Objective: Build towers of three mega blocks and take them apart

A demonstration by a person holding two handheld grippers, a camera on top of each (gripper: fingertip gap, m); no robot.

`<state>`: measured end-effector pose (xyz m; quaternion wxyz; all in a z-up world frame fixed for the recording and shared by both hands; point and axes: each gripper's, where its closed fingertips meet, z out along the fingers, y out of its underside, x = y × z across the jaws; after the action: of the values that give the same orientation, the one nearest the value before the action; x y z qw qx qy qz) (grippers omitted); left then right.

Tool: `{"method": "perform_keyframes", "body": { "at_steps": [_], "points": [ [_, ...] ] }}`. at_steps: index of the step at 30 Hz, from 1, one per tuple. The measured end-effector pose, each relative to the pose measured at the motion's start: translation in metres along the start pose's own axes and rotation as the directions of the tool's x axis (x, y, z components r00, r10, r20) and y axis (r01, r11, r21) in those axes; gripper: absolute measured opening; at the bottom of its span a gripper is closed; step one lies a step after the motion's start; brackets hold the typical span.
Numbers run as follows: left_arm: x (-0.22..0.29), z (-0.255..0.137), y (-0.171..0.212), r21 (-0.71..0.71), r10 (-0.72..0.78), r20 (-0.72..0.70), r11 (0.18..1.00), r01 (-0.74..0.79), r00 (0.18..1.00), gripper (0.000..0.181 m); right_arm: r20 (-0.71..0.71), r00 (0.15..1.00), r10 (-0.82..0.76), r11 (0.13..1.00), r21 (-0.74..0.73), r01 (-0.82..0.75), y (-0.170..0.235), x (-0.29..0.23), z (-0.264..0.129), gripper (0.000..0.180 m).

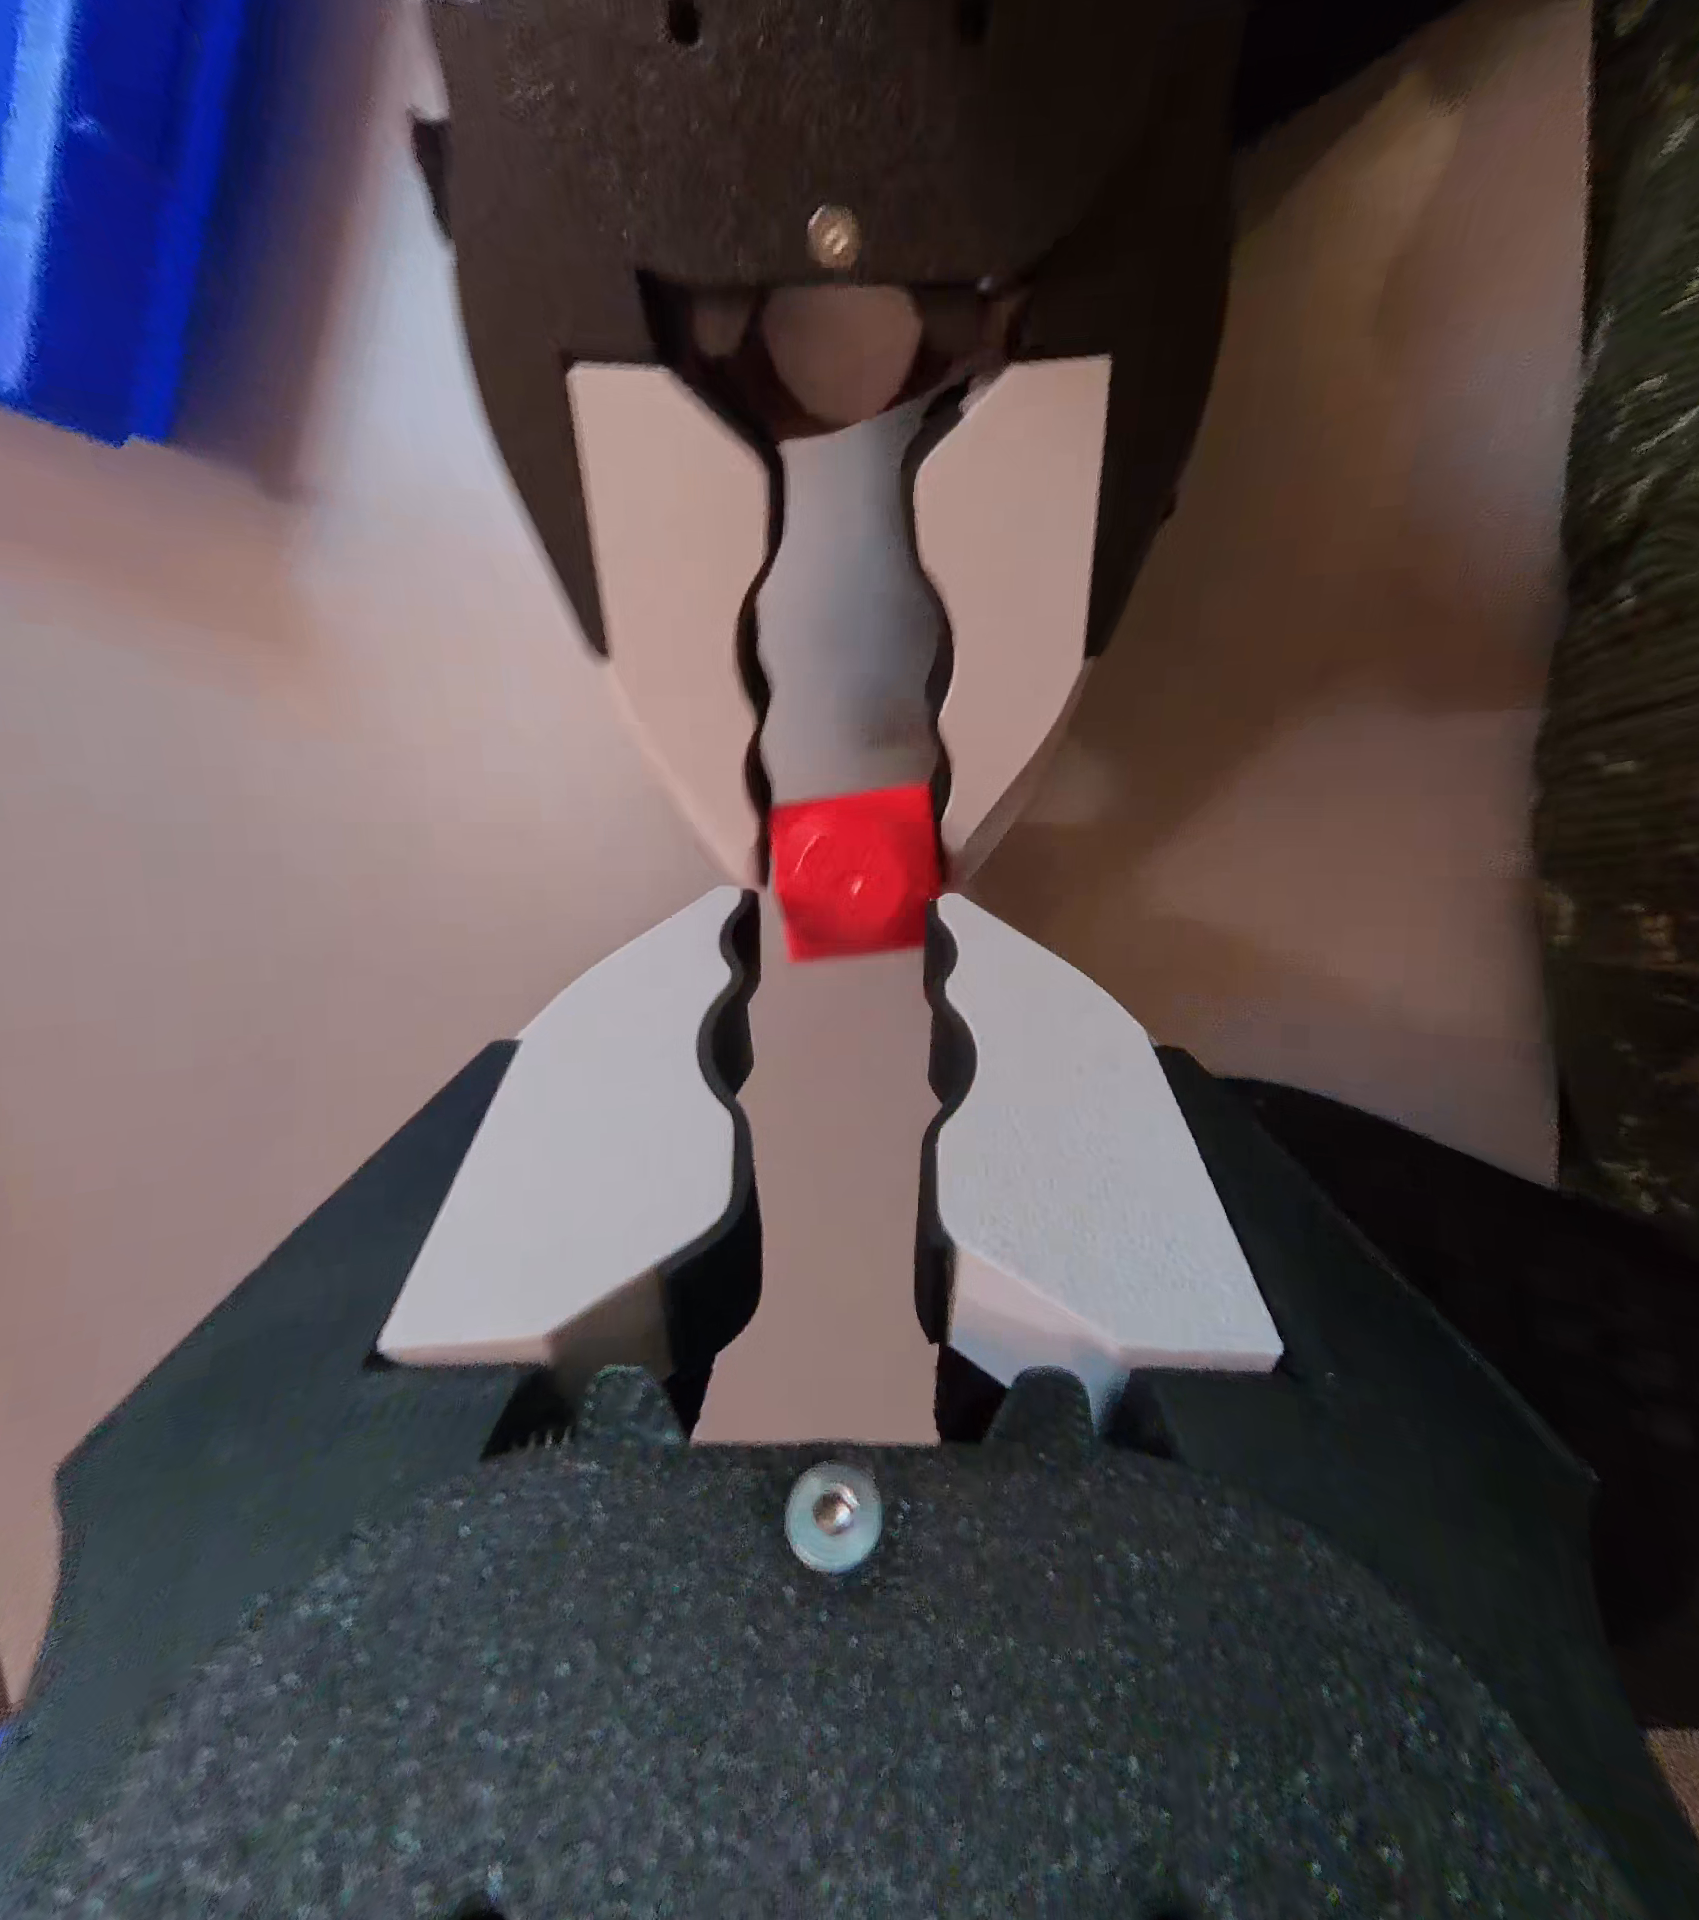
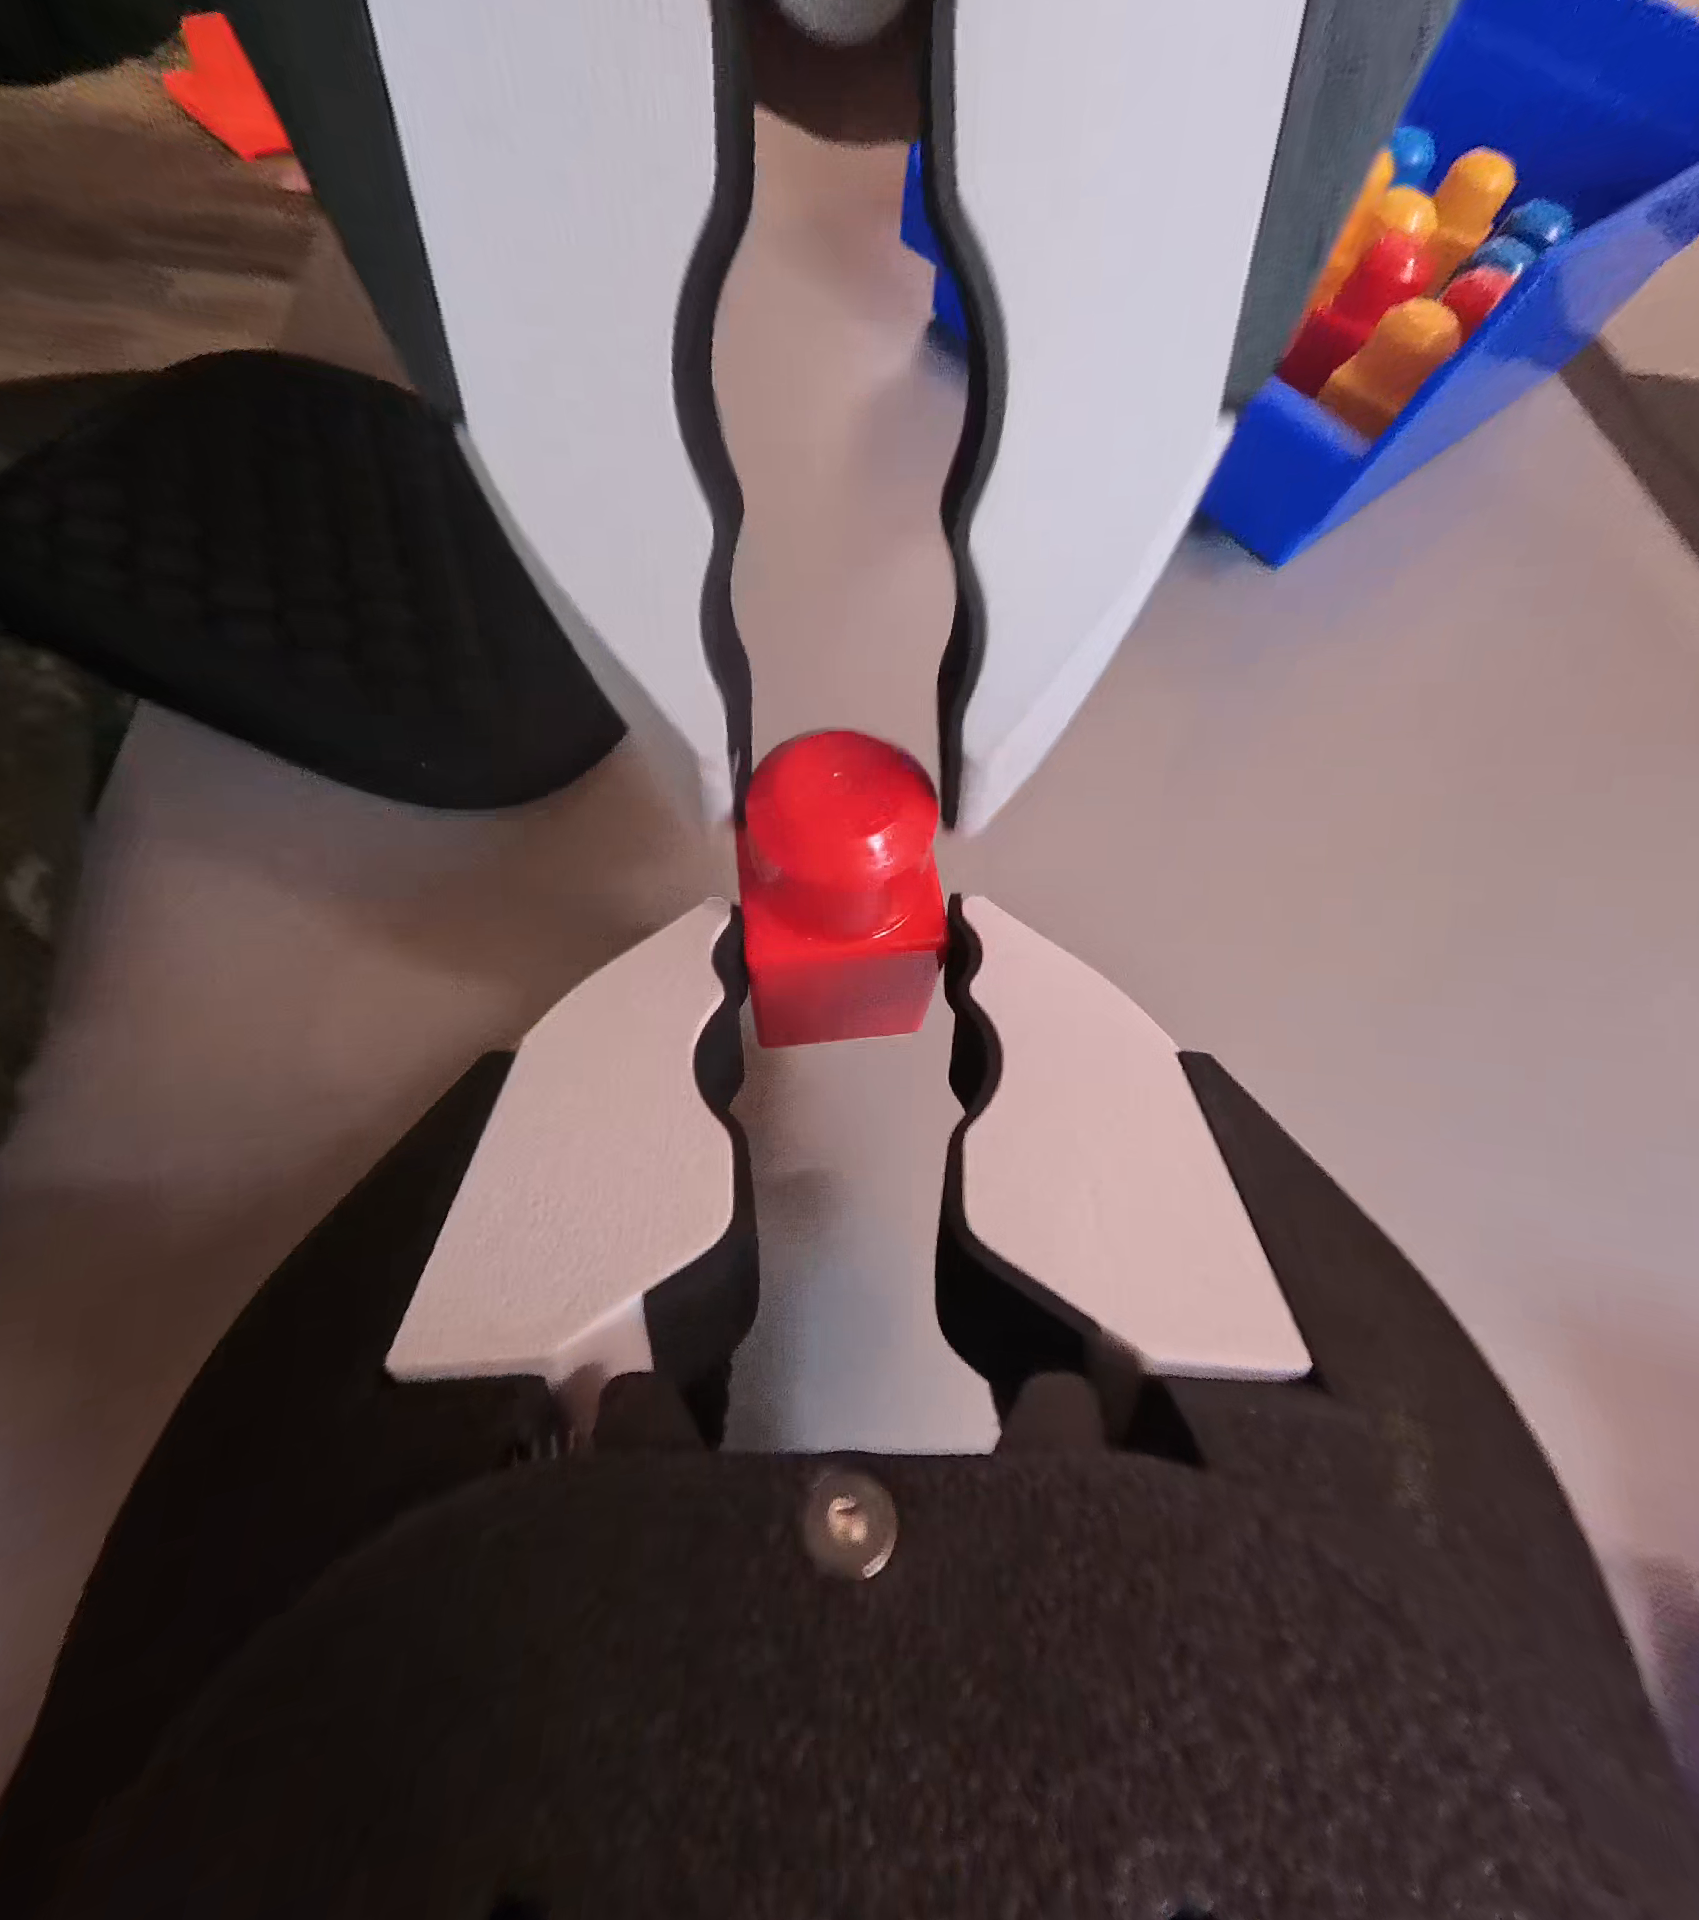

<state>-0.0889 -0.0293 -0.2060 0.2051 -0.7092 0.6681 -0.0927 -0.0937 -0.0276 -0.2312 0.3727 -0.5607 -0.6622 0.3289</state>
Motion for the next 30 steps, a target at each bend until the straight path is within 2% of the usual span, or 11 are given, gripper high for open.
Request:
{"method": "perform_keyframes", "body": {
  "at_steps": [2,4,7,9,12,16,18,24,26,30],
  "points": [
    [-0.022,-0.014,0.011,0.019,-0.039,0.086,0.999,0.038,0.996,0.034,0.005,1.0,0.02,1.0,-0.012,-0.02,0.007,0.003,0.0,0.037],
    [-0.056,-0.038,0.03,0.075,-0.142,0.185,0.989,0.13,0.972,0.035,0.016,0.999,0.04,0.997,-0.071,-0.039,0.022,0.005,0.003,0.037],
    [-0.122,-0.08,0.088,0.151,-0.348,0.372,0.938,0.313,0.861,0.037,0.02,0.999,0.051,0.985,-0.163,-0.047,0.041,0.005,0.009,0.037],
    [-0.152,-0.099,0.134,0.216,-0.496,0.406,0.868,0.447,0.768,0.04,0.024,0.998,0.059,0.984,-0.172,-0.054,0.044,0.005,0.01,0.037],
    [-0.167,-0.099,0.192,0.258,-0.681,0.342,0.73,0.632,0.647,0.044,0.023,0.998,0.057,0.984,-0.171,-0.052,0.044,0.005,0.011,0.037],
    [-0.17,-0.074,0.247,0.143,-0.709,0.403,0.673,0.726,0.579,0.05,0.028,0.998,0.064,0.985,-0.162,-0.059,0.043,0.005,0.012,0.037],
    [-0.172,-0.06,0.258,0.113,-0.721,0.414,0.647,0.754,0.556,0.051,0.028,0.998,0.064,0.986,-0.159,-0.059,0.043,0.005,0.012,0.037],
    [-0.185,-0.033,0.249,0.118,-0.679,0.426,0.696,0.708,0.598,0.045,0.031,0.998,0.062,0.987,-0.15,-0.057,0.043,0.005,0.012,0.037],
    [-0.188,-0.025,0.253,0.093,-0.656,0.45,0.71,0.698,0.607,0.035,0.033,0.998,0.06,0.987,-0.149,-0.055,0.043,0.005,0.012,0.037],
    [-0.188,-0.042,0.246,0.103,-0.631,0.478,0.731,0.675,0.611,0.035,0.035,0.997,0.065,0.987,-0.148,-0.059,0.043,0.005,0.011,0.037]
  ]
}}
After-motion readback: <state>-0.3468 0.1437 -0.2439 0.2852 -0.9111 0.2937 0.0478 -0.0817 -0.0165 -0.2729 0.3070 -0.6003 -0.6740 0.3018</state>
